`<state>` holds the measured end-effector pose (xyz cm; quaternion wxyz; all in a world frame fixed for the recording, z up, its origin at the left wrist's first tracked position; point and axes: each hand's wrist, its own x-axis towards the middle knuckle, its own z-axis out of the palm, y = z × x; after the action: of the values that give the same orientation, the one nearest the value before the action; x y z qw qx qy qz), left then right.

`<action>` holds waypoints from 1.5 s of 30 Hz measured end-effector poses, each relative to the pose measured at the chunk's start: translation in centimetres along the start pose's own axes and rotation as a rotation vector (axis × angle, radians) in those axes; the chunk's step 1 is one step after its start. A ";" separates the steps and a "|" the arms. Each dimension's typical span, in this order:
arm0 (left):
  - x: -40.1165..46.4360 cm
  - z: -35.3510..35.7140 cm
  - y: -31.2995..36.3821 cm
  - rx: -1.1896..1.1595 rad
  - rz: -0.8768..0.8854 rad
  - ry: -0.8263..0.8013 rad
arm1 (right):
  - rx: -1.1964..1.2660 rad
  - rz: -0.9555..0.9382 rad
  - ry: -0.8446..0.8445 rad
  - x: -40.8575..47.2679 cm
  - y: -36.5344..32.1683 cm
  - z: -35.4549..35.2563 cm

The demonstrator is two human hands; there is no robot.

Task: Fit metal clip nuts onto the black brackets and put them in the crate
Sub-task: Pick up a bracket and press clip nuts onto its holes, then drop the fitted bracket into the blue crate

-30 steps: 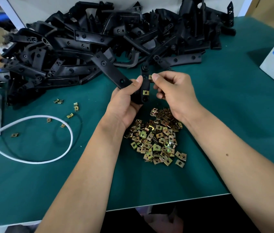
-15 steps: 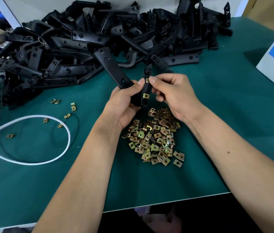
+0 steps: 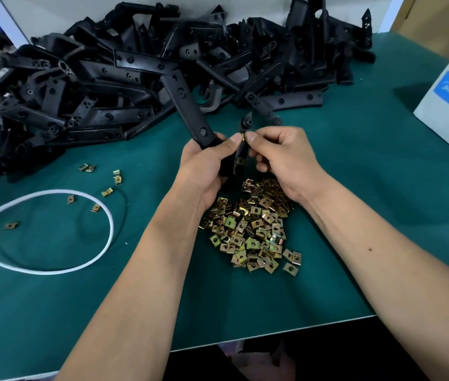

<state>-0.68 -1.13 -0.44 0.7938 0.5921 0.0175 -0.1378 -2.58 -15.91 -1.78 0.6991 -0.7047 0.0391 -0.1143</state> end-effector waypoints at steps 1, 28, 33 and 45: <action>-0.1 0.1 -0.2 0.041 0.034 0.043 | -0.063 -0.022 0.027 -0.1 0.0 0.1; -20.4 37.9 -21.5 0.849 0.185 -0.996 | 0.001 0.167 1.197 -31.2 3.3 -38.8; -19.9 37.0 -27.8 0.911 -0.122 -0.952 | -0.206 0.693 1.394 -36.1 10.2 -42.1; -18.0 38.5 -21.1 0.489 0.045 -0.795 | -0.852 0.333 1.302 -30.3 4.2 -36.9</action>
<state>-28.19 -39.40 -5.26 0.5789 0.6632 -0.3340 -0.3368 -39.55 -45.53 -9.35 0.2138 -0.6879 0.5851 -0.3724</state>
